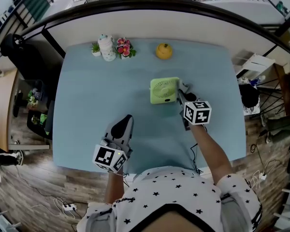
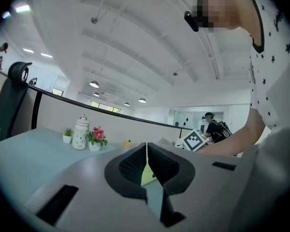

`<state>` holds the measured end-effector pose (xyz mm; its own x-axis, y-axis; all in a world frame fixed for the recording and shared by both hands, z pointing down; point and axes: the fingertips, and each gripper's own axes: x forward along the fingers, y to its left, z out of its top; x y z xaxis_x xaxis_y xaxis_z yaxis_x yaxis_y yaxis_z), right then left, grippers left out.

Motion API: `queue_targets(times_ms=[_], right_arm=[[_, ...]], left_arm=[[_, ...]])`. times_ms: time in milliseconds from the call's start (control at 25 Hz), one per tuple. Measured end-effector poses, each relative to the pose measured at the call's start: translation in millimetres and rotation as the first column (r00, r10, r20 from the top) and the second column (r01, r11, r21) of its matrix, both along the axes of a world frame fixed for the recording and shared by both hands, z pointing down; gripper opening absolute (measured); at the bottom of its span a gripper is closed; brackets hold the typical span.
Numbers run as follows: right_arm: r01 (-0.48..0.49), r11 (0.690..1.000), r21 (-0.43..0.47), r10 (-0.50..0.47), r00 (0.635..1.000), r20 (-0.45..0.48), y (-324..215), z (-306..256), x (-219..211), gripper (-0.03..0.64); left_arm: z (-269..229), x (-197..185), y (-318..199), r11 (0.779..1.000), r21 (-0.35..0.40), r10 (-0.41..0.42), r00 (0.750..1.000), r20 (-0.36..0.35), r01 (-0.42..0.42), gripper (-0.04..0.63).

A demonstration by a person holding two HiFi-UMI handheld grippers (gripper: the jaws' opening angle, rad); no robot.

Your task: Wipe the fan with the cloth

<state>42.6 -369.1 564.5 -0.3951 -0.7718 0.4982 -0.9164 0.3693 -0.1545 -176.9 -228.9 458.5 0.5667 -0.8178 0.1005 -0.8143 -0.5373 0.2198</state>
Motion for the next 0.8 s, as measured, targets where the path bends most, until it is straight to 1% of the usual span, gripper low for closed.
queue_targets(times_ms=[240,400,480,600,720,800], right_arm=[[-0.013,1.0,-0.008,0.013,1.0,0.005,0,4,3,0.054],[0.007,1.0,0.022,-0.008,0.999,0.032,5,-8,-11,0.054],[0.052,0.997,0.053,-0.054,0.998,0.031,9,-17,-28,0.054],[0.153,0.985,0.079,-0.155,0.988,0.012,18,-23,-63,0.054],[0.254,0.965,0.067,-0.253,0.967,-0.02,28,-14,-97,0.054],[0.295,0.954,0.048,-0.293,0.955,-0.03,34,-6,-114,0.054]], left_arm=[[1,0,0,1.0,0.0,-0.003,1.0,-0.003,0.003,0.032],[2,-2,1,1.0,-0.005,-0.012,1.0,0.002,0.012,0.032],[2,-2,0,1.0,-0.007,-0.012,1.0,0.005,0.012,0.032],[1,-1,0,1.0,-0.006,-0.008,1.0,0.002,0.008,0.032],[1,0,1,1.0,-0.005,-0.006,1.0,0.001,0.006,0.032],[1,-1,2,1.0,-0.005,-0.008,1.0,0.002,0.008,0.032]])
